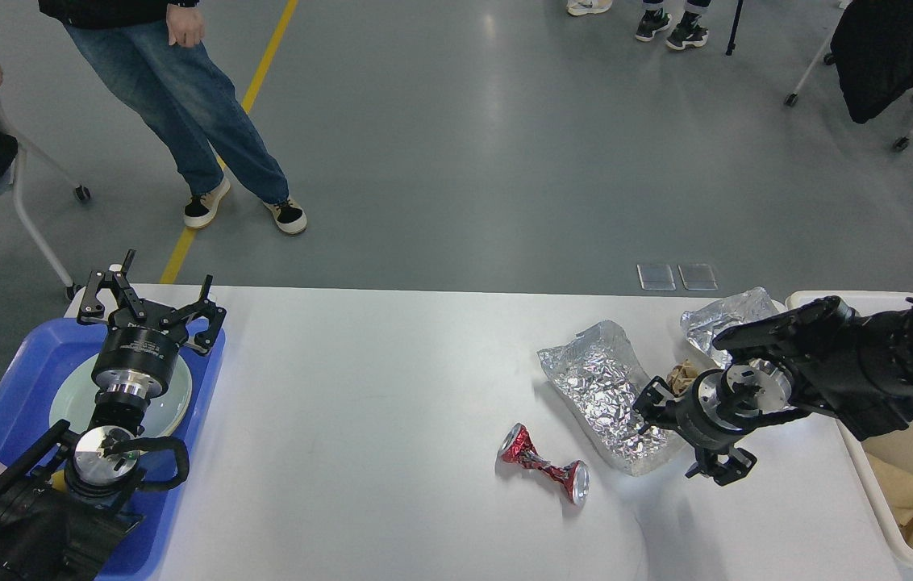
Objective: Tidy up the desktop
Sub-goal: 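Lower the right gripper and close it on the nearer foil packet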
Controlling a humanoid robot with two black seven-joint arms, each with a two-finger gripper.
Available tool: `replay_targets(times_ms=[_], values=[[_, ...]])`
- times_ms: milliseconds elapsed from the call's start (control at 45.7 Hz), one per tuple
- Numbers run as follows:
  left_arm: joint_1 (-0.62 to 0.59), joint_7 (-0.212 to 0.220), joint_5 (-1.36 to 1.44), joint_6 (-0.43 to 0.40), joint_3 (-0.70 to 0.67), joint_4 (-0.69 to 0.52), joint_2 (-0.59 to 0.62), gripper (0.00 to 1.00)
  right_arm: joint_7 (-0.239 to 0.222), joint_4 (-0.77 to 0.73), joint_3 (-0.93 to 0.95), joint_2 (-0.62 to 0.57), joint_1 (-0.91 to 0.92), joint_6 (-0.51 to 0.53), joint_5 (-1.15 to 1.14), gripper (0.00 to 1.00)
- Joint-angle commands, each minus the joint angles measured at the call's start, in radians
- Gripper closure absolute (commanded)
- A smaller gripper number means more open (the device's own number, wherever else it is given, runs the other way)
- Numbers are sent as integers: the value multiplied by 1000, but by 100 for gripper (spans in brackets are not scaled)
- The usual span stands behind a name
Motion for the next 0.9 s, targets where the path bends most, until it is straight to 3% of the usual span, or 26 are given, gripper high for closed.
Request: replay_targets(times_ms=[0, 197, 219, 328, 504, 591, 876], values=[[0, 0, 0, 0, 0, 0, 0, 4, 1, -14, 4, 9, -34, -63, 1, 22], [0, 0, 0, 0, 0, 0, 0, 4, -1, -22, 55, 18, -74, -154, 1, 27], [0, 0, 0, 0, 0, 0, 1, 4, -1, -25, 60, 18, -78, -157, 1, 30], [0, 0, 0, 0, 0, 0, 0, 4, -1, -27, 69, 22, -98, -161, 1, 67], [0, 0, 0, 0, 0, 0, 0, 4, -1, -27, 77, 25, -100, -215, 2, 82], [0, 0, 0, 0, 0, 0, 0, 4, -1, -27, 90, 29, -103, -224, 2, 99], [0, 0, 0, 0, 0, 0, 1, 4, -4, -17, 89, 48, -102, -209, -21, 100]])
